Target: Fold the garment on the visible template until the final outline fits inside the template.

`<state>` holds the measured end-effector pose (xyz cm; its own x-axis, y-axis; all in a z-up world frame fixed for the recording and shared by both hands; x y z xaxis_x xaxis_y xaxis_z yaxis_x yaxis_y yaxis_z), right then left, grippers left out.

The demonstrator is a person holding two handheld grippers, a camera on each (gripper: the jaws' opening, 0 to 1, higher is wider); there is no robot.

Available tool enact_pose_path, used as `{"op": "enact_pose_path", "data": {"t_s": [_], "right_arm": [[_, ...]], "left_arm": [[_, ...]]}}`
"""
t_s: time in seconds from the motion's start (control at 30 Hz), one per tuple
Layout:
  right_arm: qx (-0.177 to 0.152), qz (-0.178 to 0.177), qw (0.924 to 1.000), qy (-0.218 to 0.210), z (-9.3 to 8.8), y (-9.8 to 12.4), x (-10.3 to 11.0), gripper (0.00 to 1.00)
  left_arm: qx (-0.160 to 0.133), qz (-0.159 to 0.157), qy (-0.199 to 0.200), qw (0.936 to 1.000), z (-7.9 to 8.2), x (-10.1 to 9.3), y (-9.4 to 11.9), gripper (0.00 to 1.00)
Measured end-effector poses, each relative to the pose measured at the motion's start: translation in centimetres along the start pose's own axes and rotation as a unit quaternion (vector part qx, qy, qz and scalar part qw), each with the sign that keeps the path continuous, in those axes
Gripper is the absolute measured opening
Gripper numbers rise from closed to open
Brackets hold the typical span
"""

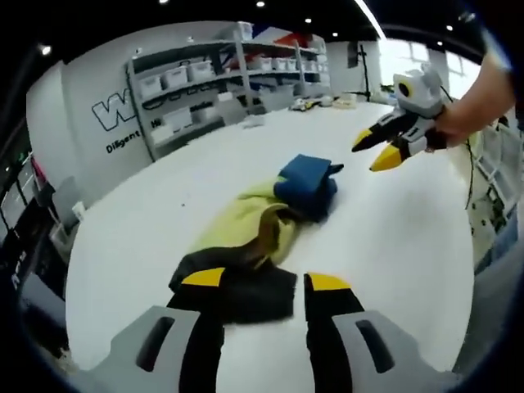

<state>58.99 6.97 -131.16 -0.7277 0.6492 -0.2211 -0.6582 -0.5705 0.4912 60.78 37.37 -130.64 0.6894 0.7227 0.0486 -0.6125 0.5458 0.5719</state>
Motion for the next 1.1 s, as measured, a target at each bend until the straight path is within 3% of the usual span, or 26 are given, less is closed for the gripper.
{"op": "enact_pose_path", "data": {"t_s": [0.4, 0.53, 0.67, 0.73, 0.83, 0.97, 1.1], "right_arm": [[0.022, 0.028, 0.9955, 0.088, 1.5, -4.7, -1.1, 0.22], [0.044, 0.043, 0.9835, 0.17, 1.9, -6.1, -0.9, 0.21], [0.057, 0.051, 0.9733, 0.216, 1.8, -7.0, -0.6, 0.18], [0.061, 0.052, 0.9634, 0.256, 2.0, -7.5, -0.5, 0.16], [0.062, 0.046, 0.9574, 0.278, 2.3, -8.0, -0.7, 0.12], [0.059, 0.047, 0.9566, 0.281, 2.4, -8.4, -1.1, 0.03], [0.048, 0.033, 0.9632, 0.263, 2.8, -8.4, -2.0, 0.0]], "left_arm": [[0.022, 0.005, -0.024, 0.9995, 0.6, 3.6, -2.9, 0.34], [0.021, 0.006, -0.022, 0.9995, 0.7, 4.5, -3.7, 0.34], [0.017, 0.006, -0.022, 0.9996, 0.9, 5.1, -4.2, 0.33], [0.018, 0.005, -0.023, 0.9996, 0.8, 5.4, -4.5, 0.33], [0.023, 0.002, -0.03, 0.9993, 0.4, 5.7, -4.6, 0.33], [0.035, -0.007, -0.07, 0.9969, 0.1, 5.9, -4.8, 0.34], [0.046, -0.014, -0.119, 0.9918, -0.1, 6.0, -5.1, 0.34]]}}
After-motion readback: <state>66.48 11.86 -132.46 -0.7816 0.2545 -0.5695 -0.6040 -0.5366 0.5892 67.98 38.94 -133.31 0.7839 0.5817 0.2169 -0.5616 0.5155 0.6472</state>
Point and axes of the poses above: the point that each gripper's makers call its tool centre point, and the gripper's own axes: y roughly backward along the fingers, x roughly to its left, z roughly out of its top, the point moved 9 cm from there along y, roughly backward along the fingers, and after that the axes turned 10 degrees about y, right-handed, at the moved point
